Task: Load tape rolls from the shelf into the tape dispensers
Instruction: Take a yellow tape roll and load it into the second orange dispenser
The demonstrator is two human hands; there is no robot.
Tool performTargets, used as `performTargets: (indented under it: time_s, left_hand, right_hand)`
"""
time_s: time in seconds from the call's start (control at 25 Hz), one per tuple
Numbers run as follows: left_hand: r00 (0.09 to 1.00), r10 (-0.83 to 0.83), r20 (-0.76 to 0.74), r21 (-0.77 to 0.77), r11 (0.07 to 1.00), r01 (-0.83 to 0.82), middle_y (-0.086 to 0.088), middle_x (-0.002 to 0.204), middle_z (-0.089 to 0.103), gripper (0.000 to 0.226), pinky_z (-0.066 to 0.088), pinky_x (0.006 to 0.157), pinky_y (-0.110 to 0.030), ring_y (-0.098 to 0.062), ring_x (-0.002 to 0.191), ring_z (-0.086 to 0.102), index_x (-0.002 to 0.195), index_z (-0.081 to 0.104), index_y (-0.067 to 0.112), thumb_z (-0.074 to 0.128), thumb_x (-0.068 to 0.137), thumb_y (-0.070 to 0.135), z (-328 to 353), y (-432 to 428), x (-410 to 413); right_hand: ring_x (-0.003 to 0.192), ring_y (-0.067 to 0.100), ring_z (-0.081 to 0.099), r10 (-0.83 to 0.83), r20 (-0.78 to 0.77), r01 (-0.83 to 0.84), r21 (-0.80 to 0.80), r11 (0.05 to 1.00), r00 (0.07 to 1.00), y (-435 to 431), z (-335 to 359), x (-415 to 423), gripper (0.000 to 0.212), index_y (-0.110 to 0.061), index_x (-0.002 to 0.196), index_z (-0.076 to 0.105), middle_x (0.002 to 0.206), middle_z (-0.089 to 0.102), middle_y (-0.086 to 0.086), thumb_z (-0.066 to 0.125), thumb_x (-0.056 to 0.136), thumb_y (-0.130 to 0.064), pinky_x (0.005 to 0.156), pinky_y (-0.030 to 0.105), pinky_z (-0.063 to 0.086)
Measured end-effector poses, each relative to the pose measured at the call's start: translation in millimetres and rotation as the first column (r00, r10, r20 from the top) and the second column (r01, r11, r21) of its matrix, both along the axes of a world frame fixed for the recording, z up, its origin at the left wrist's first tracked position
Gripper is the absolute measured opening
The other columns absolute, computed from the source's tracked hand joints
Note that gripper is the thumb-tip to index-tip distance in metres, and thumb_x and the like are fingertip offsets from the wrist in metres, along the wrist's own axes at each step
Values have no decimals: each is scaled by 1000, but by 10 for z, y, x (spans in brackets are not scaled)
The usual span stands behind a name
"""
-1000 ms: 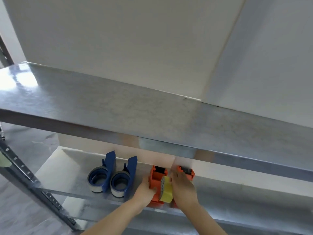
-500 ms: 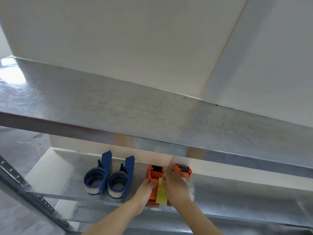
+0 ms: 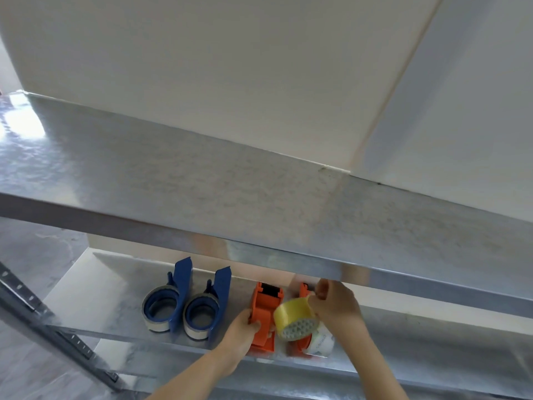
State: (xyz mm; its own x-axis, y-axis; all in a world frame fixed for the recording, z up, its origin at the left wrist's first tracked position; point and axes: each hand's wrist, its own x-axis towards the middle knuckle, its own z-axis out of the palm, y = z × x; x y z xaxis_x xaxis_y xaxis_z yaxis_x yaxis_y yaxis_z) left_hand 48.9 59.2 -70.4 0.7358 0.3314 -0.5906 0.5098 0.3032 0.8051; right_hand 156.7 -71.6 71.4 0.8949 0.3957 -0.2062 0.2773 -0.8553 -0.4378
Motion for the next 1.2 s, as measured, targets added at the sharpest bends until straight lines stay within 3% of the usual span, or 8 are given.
performTargets:
  time_s: [0.2,0.36,0.52,0.6,0.68,0.8,1.04,1.2]
  left_hand:
    - [999,46,15,-37,998,-46,-12,100,74,21,57,83,-41,-26,91,70,116,53,6,43,97,4,42,-40,-6]
    - [997,66,43,-68,996,-63,-10,106,65,26,48,68,-29,-22,91,63,123,49,7,43,98,13,233,-98,-14]
    - [992,31,123,-46,999,-26,-3,120,62,45,49,90,-30,-16,109,60,129,46,19,37,97,51,345,-161,-106]
    - [978,44,205,-93,995,-26,-1,122,62,39,48,85,-22,-11,109,60,129,46,21,42,98,44,428,-164,-191]
    - [962,21,273,-113,994,10,-2,119,64,35,51,80,-20,-11,106,63,129,47,20,53,95,29,507,-128,-255]
    - [924,-52,379,-54,995,78,1,117,66,40,56,85,-23,-7,105,68,129,43,22,59,92,15,576,-58,-300]
    - [870,-142,471,104,989,105,1,111,66,45,55,80,-23,-5,100,67,120,46,20,70,84,32,801,-89,-404]
    - [841,-191,506,187,976,109,1,92,70,57,57,79,-34,-13,85,68,121,46,20,72,78,48,842,-144,-534]
  right_hand:
    - [55,12,66,-315,-231,391,506,769,920,-120,-283,-308,17,-22,83,67,69,67,2,61,86,-7,55,29,54]
    - [64,18,67,-331,-556,613,456,645,762,130,-671,-610,10,-10,87,71,69,71,5,66,83,-2,55,21,50]
    - [89,27,66,-237,-780,749,394,533,579,244,-693,-727,14,-8,92,71,94,70,13,72,80,-2,70,29,54]
    - [88,25,66,-167,-802,726,404,557,574,235,-584,-726,16,-9,93,71,95,71,12,71,80,-1,69,28,53]
    - [82,18,67,-144,-684,568,448,691,715,209,-473,-721,18,-11,96,71,90,72,7,67,82,-1,63,21,53]
    - [71,0,64,9,-205,66,358,931,979,153,-284,-695,22,-26,91,69,85,71,-11,62,83,-7,52,8,46]
    - [74,2,55,235,239,-281,182,942,942,143,39,-520,4,-29,76,65,82,58,-16,68,80,-30,62,14,42]
    - [83,17,62,89,108,-107,174,979,990,153,199,-254,19,-19,79,60,87,66,-1,58,87,-37,75,35,48]
